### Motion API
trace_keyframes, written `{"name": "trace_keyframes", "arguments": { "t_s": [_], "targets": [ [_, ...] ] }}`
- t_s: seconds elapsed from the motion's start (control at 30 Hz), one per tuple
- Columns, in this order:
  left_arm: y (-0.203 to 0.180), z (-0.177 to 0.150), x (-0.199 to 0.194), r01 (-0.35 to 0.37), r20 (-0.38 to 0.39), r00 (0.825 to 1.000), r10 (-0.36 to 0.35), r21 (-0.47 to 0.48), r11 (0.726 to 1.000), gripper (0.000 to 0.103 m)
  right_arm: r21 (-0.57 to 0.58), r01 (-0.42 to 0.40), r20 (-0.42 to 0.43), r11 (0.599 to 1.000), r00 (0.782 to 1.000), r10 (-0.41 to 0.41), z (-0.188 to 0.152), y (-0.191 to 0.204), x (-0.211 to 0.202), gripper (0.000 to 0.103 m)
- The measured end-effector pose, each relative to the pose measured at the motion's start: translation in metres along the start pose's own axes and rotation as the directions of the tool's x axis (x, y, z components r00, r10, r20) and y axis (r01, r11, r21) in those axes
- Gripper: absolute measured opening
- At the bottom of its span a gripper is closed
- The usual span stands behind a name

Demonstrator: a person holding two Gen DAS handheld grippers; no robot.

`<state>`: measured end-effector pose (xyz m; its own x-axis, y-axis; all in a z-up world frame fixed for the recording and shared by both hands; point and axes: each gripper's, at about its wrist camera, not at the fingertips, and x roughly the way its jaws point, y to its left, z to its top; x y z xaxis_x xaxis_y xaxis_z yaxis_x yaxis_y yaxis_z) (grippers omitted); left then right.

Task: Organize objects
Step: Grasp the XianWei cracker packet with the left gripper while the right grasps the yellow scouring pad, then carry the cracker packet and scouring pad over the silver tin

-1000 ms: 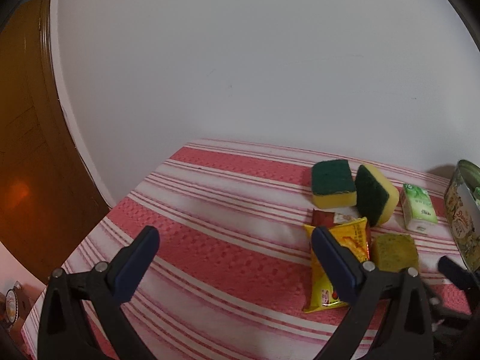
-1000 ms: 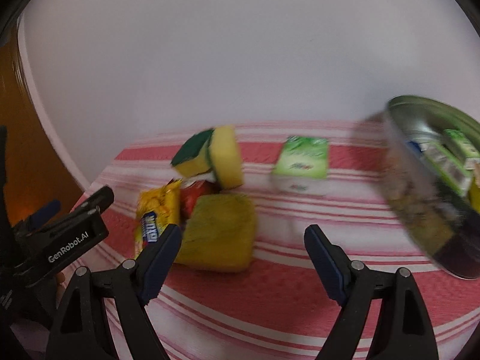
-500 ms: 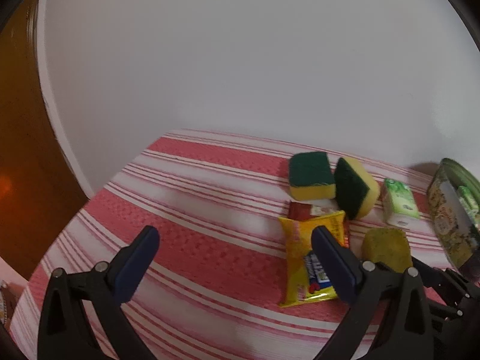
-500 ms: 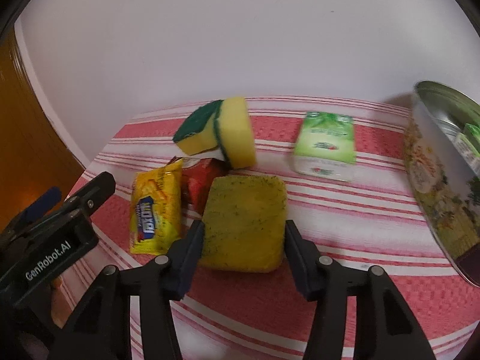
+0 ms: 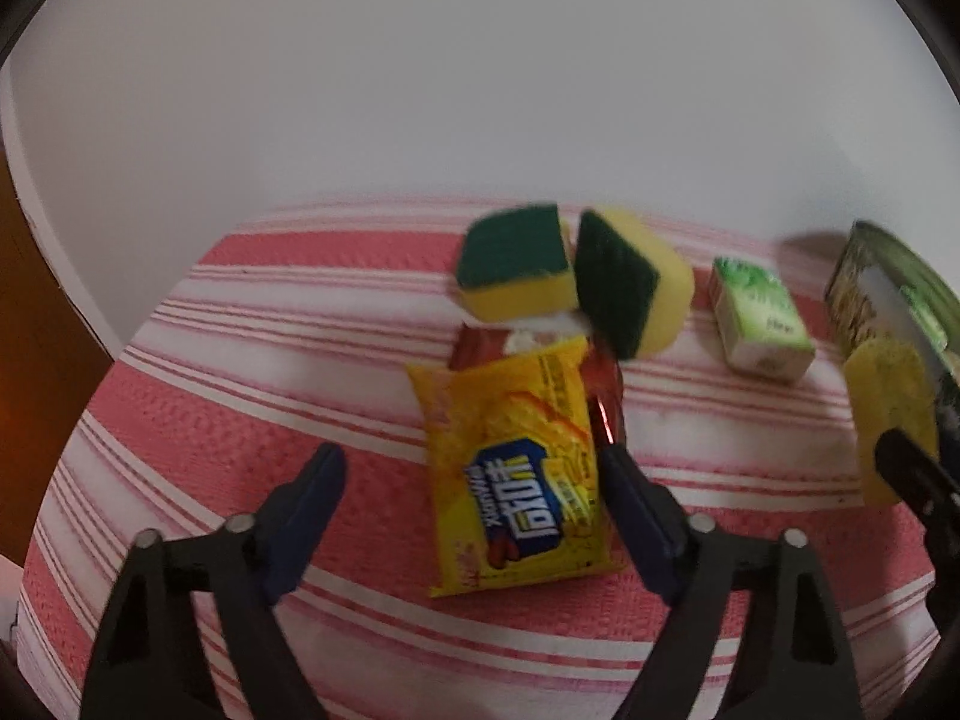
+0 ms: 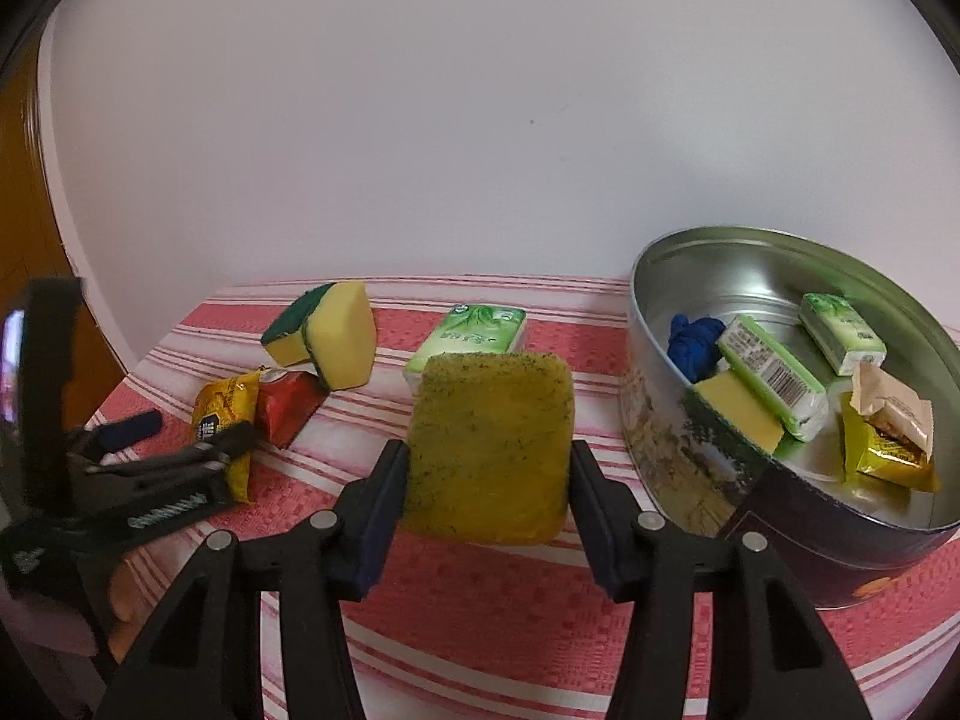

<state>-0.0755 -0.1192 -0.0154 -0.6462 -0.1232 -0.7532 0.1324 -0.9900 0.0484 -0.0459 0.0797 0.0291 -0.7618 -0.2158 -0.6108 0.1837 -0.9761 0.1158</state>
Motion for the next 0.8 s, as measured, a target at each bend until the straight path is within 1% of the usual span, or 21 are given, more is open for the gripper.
{"name": "trace_keyframes", "arguments": {
  "t_s": [0.03, 0.07, 0.13, 0.2, 0.23, 0.3, 0.37, 0.47, 0.63, 0.67, 0.8],
  "targets": [
    [0.0, 0.0, 0.002, 0.002, -0.013, 1.0, -0.002, -0.003, 1.0, 0.076, -0.002, -0.003, 0.001, 1.0, 1.0, 0.003, 0.0, 0.0, -0.001, 0.056],
    [0.001, -0.001, 0.004, 0.005, -0.02, 1.0, -0.005, -0.006, 1.0, 0.068, -0.006, -0.002, 0.004, 1.0, 1.0, 0.002, -0.002, 0.003, 0.001, 0.056],
    [0.003, -0.002, 0.007, 0.023, -0.038, 0.999, -0.023, -0.024, 0.999, 0.054, -0.012, 0.0, 0.009, 1.0, 1.0, 0.0, -0.002, 0.007, 0.0, 0.056],
    [0.009, -0.003, 0.007, 0.042, -0.038, 0.998, -0.044, -0.055, 0.998, 0.053, -0.01, -0.005, 0.009, 1.0, 1.0, 0.005, -0.002, 0.009, 0.002, 0.056],
    [0.014, -0.005, 0.006, 0.055, -0.033, 0.998, -0.057, -0.077, 0.996, 0.051, -0.007, -0.006, 0.011, 1.0, 1.0, 0.006, -0.002, 0.009, 0.001, 0.056],
    [0.023, -0.008, 0.001, 0.073, -0.01, 0.997, -0.075, -0.123, 0.99, 0.05, 0.003, -0.007, 0.026, 1.0, 1.0, 0.007, -0.001, 0.007, -0.003, 0.056],
    [0.028, -0.01, -0.005, 0.062, 0.02, 0.998, -0.059, -0.155, 0.986, 0.05, 0.018, -0.015, 0.046, 1.0, 0.999, 0.014, 0.001, 0.005, -0.008, 0.056],
    [0.032, -0.012, -0.019, 0.032, 0.09, 0.996, -0.014, -0.192, 0.981, 0.05, 0.028, -0.028, 0.075, 0.999, 0.997, 0.026, 0.003, 0.001, -0.015, 0.056],
    [0.022, -0.014, -0.037, 0.0, 0.186, 0.982, 0.035, -0.186, 0.983, 0.05, 0.018, -0.026, 0.113, 1.0, 0.993, 0.024, 0.003, -0.007, -0.026, 0.056],
    [0.022, -0.014, -0.038, 0.001, 0.196, 0.98, 0.035, -0.181, 0.984, 0.05, 0.013, -0.022, 0.124, 1.0, 0.992, 0.02, 0.003, -0.009, -0.029, 0.056],
    [0.001, -0.015, -0.052, 0.01, 0.235, 0.972, 0.024, -0.145, 0.989, 0.05, 0.006, -0.001, 0.168, 1.0, 0.986, 0.0, 0.003, -0.02, -0.041, 0.056]
  ]
}}
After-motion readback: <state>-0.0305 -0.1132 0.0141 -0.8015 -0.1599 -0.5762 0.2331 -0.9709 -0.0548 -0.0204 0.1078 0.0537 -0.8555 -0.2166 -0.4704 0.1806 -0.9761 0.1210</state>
